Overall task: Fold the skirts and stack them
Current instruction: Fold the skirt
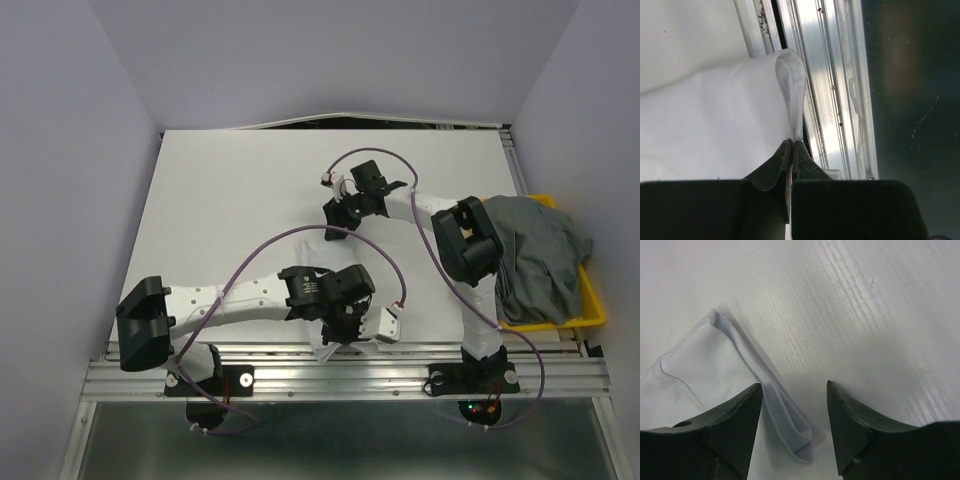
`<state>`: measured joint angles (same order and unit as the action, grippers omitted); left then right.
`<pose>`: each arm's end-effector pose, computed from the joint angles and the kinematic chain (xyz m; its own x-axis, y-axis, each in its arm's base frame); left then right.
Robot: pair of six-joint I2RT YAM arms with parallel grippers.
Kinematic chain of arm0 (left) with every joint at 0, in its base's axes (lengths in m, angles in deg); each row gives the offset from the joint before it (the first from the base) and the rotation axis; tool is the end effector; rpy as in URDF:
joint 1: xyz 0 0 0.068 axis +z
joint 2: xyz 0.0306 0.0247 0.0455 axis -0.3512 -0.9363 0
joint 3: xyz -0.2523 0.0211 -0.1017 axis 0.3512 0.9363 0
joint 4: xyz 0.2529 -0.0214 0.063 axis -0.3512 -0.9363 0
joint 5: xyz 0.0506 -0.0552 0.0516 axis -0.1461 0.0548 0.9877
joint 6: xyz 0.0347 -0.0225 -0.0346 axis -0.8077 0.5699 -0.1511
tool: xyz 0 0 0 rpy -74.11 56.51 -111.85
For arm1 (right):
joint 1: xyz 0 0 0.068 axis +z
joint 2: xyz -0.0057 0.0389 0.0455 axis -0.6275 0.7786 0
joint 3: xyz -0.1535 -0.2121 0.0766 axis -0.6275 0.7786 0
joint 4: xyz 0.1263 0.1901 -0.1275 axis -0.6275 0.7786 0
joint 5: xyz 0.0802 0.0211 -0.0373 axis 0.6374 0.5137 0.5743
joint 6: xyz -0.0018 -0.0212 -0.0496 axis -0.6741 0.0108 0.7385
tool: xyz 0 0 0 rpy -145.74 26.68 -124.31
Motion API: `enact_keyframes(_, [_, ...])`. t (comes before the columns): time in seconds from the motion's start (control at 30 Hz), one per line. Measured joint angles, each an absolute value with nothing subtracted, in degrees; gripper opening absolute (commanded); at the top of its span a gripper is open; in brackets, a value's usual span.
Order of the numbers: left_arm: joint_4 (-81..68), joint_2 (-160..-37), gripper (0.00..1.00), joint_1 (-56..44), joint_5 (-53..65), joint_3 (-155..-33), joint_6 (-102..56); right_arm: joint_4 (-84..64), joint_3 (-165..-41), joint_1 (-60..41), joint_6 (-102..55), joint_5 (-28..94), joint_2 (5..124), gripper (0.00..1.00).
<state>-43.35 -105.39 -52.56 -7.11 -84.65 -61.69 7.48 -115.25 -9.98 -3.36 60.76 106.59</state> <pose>0.0741 -0.2897 0.2600 0.2188 0.7308 -0.6466 0.9556 -0.2946 -0.0096 0.3936 0.2405 0.1573 -0.5279 -0.5059 -0.6822 -0.8369 0.4465 0.3166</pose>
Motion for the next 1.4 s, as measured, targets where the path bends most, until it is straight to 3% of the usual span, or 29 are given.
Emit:
enact_keyframes(0.4, [-49.17, -105.41, 0.0, -47.51, -9.49, -89.13, -66.21, 5.23, -106.57, -9.98, 1.76, 65.3, 102.61, 0.47])
enact_keyframes(0.77, [-50.37, -109.78, 0.0, -36.74, -6.82, -96.96, -73.32, 5.71, -100.85, -9.98, 5.6, 69.44, 99.7, 0.35])
enact_keyframes(1.4, [-44.86, -121.94, 0.0, -23.95, -3.28, -103.62, -86.43, 7.65, -100.3, -9.98, 7.46, 72.17, 99.46, 0.35])
